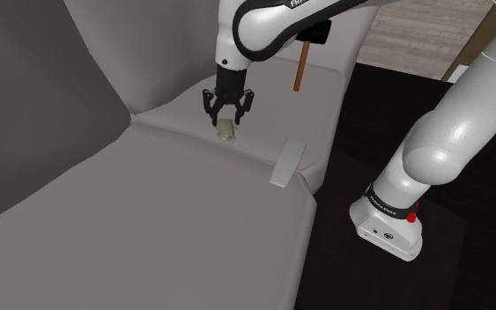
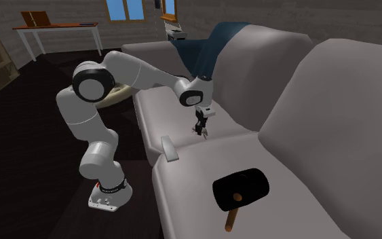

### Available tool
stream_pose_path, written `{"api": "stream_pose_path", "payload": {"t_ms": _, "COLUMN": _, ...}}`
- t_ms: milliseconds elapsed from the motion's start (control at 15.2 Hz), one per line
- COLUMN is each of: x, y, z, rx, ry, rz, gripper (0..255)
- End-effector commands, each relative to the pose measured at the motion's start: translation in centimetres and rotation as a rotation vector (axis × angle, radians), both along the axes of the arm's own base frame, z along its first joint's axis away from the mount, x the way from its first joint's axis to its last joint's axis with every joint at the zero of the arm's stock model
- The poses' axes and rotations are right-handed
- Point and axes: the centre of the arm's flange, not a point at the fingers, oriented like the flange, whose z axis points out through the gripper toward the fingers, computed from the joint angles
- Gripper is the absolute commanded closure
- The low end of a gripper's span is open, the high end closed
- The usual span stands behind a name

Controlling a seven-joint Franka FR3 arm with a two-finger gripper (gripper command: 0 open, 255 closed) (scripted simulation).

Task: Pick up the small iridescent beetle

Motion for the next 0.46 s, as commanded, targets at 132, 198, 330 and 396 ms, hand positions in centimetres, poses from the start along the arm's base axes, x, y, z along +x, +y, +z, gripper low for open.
{"api": "stream_pose_path", "payload": {"t_ms": 132, "x": 0.0, "y": 0.1, "z": 2.3, "rx": 0.000, "ry": 0.000, "rz": 0.000, "gripper": 255}}
{"api": "stream_pose_path", "payload": {"t_ms": 198, "x": 0.0, "y": 0.1, "z": 2.9, "rx": 0.000, "ry": 0.000, "rz": 0.000, "gripper": 255}}
{"api": "stream_pose_path", "payload": {"t_ms": 330, "x": 0.0, "y": 0.1, "z": 3.5, "rx": 0.000, "ry": 0.000, "rz": 0.000, "gripper": 255}}
{"api": "stream_pose_path", "payload": {"t_ms": 396, "x": 0.0, "y": 0.1, "z": 3.5, "rx": 0.000, "ry": 0.000, "rz": 0.000, "gripper": 255}}
